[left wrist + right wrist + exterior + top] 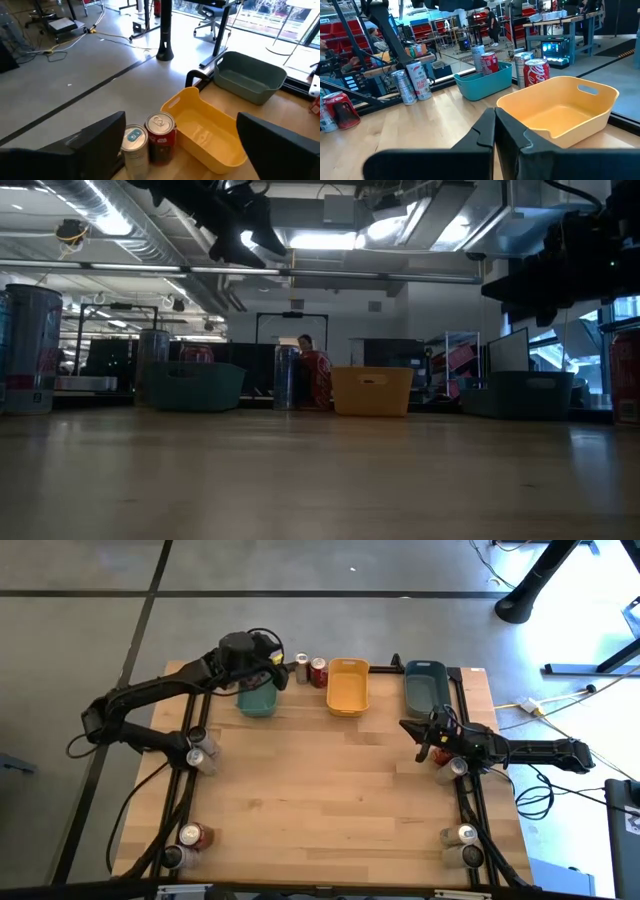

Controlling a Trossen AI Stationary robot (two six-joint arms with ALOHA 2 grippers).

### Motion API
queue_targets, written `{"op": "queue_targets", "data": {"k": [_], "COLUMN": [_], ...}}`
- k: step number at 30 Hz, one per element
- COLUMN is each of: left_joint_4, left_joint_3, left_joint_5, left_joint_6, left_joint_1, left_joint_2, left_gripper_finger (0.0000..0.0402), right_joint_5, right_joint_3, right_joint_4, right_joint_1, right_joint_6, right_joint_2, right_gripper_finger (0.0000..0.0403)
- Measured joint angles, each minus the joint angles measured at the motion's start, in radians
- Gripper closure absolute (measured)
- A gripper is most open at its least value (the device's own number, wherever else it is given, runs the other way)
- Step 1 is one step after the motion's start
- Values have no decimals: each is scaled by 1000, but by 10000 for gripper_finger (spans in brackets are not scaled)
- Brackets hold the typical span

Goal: Sort soda cans
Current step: Put the top red soda can into the green bin

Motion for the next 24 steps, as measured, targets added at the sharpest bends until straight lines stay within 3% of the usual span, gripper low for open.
{"op": "queue_targets", "data": {"k": [3,8,12,18,24], "left_joint_4": [22,44,49,179,49], "left_joint_3": [0,0,-2,-2,160], "left_joint_5": [0,-3,-3,8,28], "left_joint_6": [14,54,-30,-7,0], "left_joint_1": [0,-2,-2,7,7], "left_joint_2": [0,-6,-6,1,106], "left_gripper_finger": [7,28,32,33,33], "right_joint_5": [11,25,25,25,25], "right_joint_3": [0,0,0,0,0], "right_joint_4": [5,-3,-5,-9,-6], "right_joint_1": [0,0,0,0,0], "right_joint_6": [-12,-15,-16,-19,-23], "right_joint_2": [0,0,0,0,0], "right_gripper_finger": [393,393,393,393,393]}}
